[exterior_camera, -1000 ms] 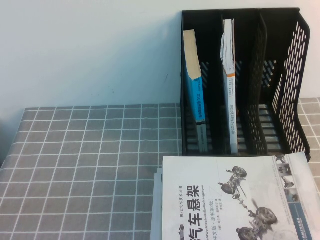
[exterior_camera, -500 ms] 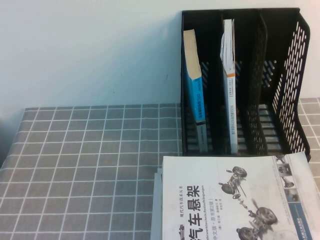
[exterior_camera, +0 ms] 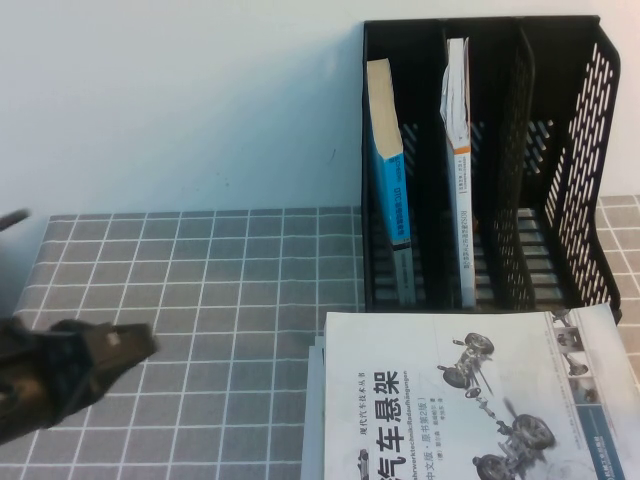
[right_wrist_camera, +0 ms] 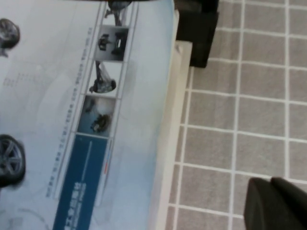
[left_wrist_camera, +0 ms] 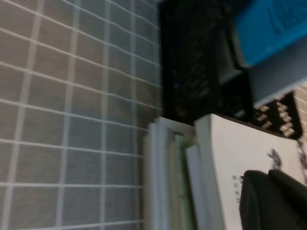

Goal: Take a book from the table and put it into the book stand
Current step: Push book with right arm, then pick up the book with your left arm

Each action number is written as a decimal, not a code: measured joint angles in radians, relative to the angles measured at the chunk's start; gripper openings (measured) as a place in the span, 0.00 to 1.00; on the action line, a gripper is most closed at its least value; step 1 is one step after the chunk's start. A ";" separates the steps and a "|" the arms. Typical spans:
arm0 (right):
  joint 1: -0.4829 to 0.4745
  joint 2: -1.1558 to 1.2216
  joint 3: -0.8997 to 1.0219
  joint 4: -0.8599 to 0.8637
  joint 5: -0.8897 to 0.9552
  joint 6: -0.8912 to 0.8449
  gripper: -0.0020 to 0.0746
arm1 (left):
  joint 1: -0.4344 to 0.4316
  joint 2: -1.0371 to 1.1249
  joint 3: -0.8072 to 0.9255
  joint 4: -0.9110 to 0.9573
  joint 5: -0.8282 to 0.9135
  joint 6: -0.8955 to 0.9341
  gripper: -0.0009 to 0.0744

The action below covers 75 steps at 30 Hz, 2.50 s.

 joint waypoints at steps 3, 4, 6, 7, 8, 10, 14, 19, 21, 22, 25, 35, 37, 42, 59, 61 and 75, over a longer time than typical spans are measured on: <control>0.000 0.148 -0.014 0.073 -0.039 -0.052 0.02 | 0.000 0.087 0.000 -0.206 0.073 0.235 0.01; 0.000 0.190 -0.018 0.104 -0.051 -0.077 0.02 | 0.000 0.112 0.000 -0.249 0.084 0.275 0.01; 0.000 0.251 -0.019 0.175 -0.078 -0.127 0.02 | 0.000 0.154 0.000 -0.294 0.094 0.311 0.01; 0.000 0.278 -0.021 0.214 -0.088 -0.157 0.02 | 0.000 0.173 0.000 -0.304 0.093 0.324 0.01; 0.000 0.299 -0.021 0.256 -0.090 -0.189 0.02 | 0.000 0.188 0.000 -0.312 0.094 0.332 0.01; 0.000 0.327 -0.027 0.336 -0.090 -0.254 0.02 | 0.000 0.212 0.000 -0.322 0.105 0.336 0.01; 0.018 0.346 -0.029 0.476 -0.107 -0.378 0.02 | 0.000 0.245 0.000 -0.338 0.148 0.346 0.01; 0.082 0.377 -0.030 0.585 -0.118 -0.430 0.02 | 0.000 0.286 0.000 -0.383 0.226 0.355 0.01; 0.106 0.388 -0.030 0.605 -0.122 -0.437 0.02 | 0.000 0.306 0.000 -0.410 0.256 0.357 0.03; 0.112 0.396 -0.030 0.615 -0.125 -0.440 0.02 | 0.000 0.317 0.000 -0.419 0.274 0.357 0.06; 0.118 0.408 -0.030 0.642 -0.134 -0.458 0.02 | 0.000 0.357 -0.007 -0.421 0.330 0.357 0.29; 0.118 0.414 -0.030 0.708 -0.134 -0.545 0.02 | 0.000 0.556 -0.029 -0.373 0.427 0.390 0.92; 0.118 0.417 -0.030 0.712 -0.134 -0.549 0.02 | 0.000 0.602 -0.029 -0.373 0.427 0.408 0.93; 0.118 0.417 -0.030 0.718 -0.134 -0.559 0.02 | 0.000 0.714 -0.029 -0.397 0.438 0.461 0.93; 0.135 0.456 -0.031 0.779 -0.119 -0.615 0.02 | 0.000 0.926 -0.038 -0.534 0.545 0.567 0.92; 0.135 0.456 -0.031 0.783 -0.119 -0.623 0.02 | 0.000 0.926 -0.038 -0.531 0.545 0.569 0.87; 0.136 0.395 -0.051 0.722 -0.060 -0.671 0.02 | 0.004 0.907 -0.045 -0.499 0.576 0.606 0.16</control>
